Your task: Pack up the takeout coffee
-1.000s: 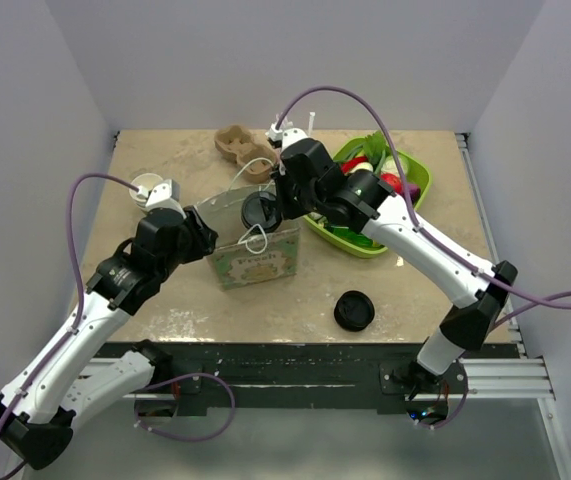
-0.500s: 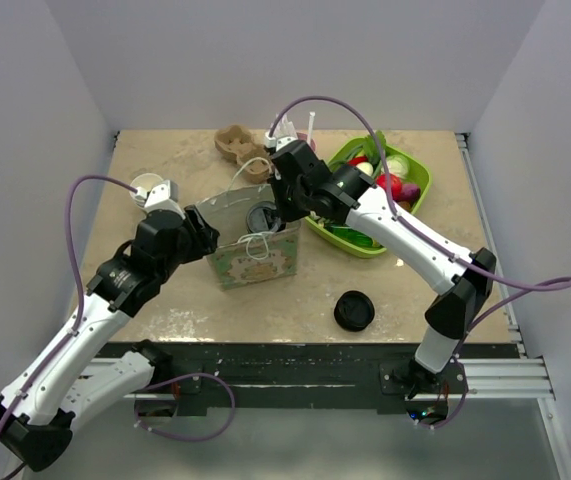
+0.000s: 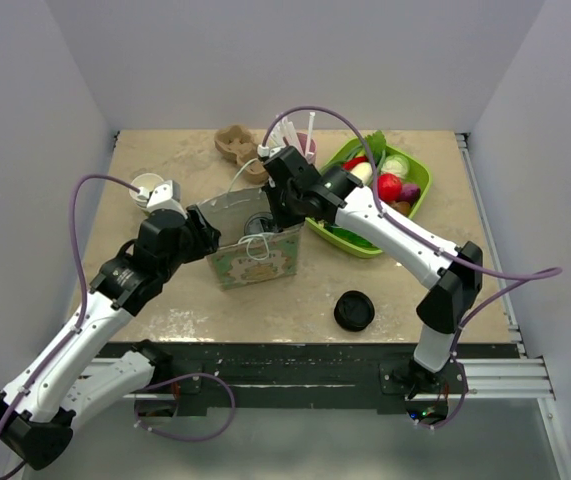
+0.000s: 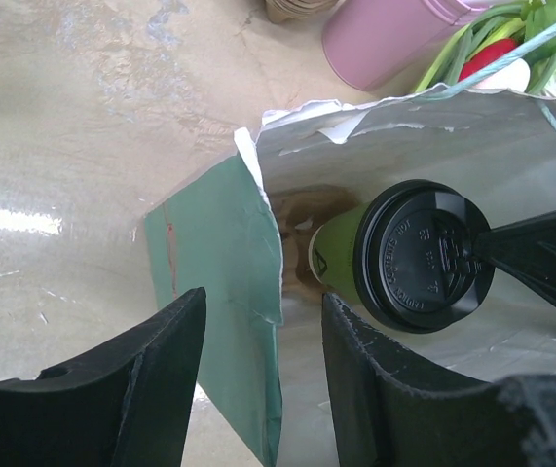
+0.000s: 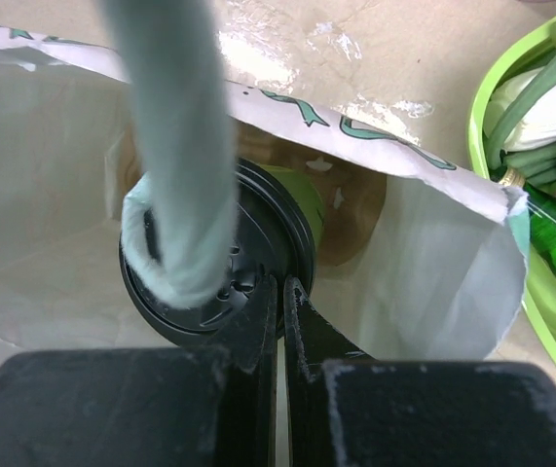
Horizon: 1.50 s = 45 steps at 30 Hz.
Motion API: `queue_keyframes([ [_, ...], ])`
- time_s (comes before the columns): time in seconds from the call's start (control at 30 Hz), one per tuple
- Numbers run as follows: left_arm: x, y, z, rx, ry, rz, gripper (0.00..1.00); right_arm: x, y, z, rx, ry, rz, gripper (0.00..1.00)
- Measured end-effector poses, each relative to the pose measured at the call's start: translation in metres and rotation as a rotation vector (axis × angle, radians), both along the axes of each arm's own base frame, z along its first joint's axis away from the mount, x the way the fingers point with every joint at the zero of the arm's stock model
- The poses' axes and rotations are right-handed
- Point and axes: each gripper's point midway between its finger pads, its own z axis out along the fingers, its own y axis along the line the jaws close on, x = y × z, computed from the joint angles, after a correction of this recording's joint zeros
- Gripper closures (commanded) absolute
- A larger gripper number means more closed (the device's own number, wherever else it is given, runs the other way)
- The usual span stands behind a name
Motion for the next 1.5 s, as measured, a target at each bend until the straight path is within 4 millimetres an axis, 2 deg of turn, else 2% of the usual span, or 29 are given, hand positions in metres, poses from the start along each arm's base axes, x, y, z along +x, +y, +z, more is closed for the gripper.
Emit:
queue_keyframes([
  [0.37,0.002,-0.002,-0.004,0.006,0.012,-0.002,0.45,0.0,-0.001,-0.013,-0.021,0.017,-0.001,1.0],
  [0.8,0.001,-0.001,-0.01,0.012,0.023,-0.002,0.46,0.004,-0.003,-0.038,-0.08,0.041,-0.016,1.0],
  [0.97,0.002,-0.001,-0.01,0.012,0.023,-0.002,0.46,0.003,-0.004,-0.04,-0.087,0.044,-0.018,1.0],
  [1.27,0.004,-0.003,-0.008,0.008,0.016,-0.002,0.46,0.005,-0.007,-0.041,-0.097,0.037,-0.027,0.92],
  [1.5,0.004,-0.003,-0.009,0.008,0.016,-0.002,0.46,0.005,-0.007,-0.041,-0.097,0.037,-0.03,0.78],
])
